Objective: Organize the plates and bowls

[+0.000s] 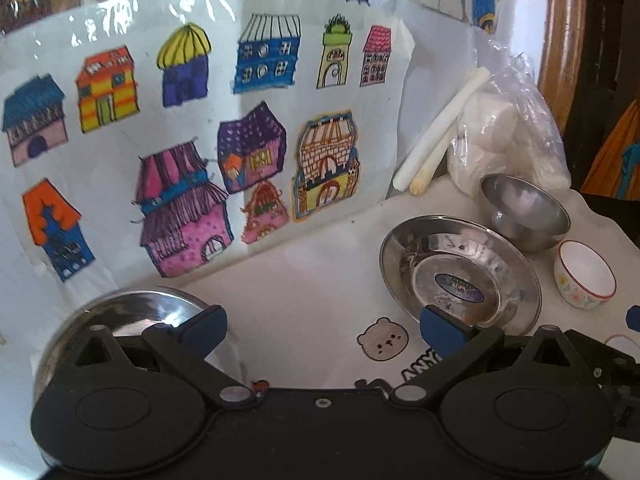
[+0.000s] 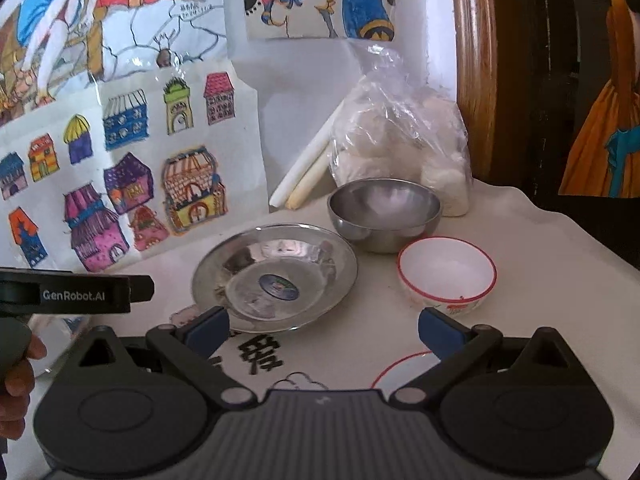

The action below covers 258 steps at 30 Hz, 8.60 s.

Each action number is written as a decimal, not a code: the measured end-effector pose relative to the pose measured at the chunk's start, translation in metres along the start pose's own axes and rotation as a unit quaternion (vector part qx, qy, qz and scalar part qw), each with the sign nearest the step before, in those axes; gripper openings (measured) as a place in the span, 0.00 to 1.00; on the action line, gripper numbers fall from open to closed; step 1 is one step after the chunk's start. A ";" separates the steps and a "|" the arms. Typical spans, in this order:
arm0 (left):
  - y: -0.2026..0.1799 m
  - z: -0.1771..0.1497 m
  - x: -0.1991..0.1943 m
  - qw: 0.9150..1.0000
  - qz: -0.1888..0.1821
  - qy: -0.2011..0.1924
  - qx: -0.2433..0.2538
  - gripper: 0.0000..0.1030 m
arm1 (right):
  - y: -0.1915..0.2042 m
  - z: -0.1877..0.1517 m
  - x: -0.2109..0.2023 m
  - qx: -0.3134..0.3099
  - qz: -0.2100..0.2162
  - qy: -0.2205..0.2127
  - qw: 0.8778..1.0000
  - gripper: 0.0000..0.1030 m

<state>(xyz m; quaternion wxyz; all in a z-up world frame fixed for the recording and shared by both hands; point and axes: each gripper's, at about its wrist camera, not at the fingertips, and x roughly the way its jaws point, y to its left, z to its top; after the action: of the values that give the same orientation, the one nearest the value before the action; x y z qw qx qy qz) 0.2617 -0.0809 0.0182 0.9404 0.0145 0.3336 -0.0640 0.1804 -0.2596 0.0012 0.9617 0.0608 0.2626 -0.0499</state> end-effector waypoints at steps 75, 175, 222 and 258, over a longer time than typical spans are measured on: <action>-0.022 0.019 0.075 0.994 -0.091 0.035 -0.048 0.17 | -0.006 0.016 0.091 0.028 0.024 0.089 0.995 0.31; 0.179 -0.037 -0.090 0.991 0.006 -0.033 -0.132 0.17 | 0.187 0.010 -0.002 -0.068 0.153 0.051 0.985 0.31; 0.185 -0.052 -0.064 0.992 0.032 0.002 -0.124 0.19 | 0.205 -0.004 0.018 -0.111 0.152 0.079 0.979 0.37; 0.183 -0.050 -0.068 0.993 0.023 -0.010 -0.117 0.29 | 0.208 -0.009 0.010 -0.111 0.143 0.059 0.982 0.72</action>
<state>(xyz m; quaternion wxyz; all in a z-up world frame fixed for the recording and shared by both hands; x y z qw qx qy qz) 0.2018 0.1111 0.0197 0.9400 -0.0888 0.3294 -0.0030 0.2105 -0.0538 0.0070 0.9427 -0.0064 0.3110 0.1208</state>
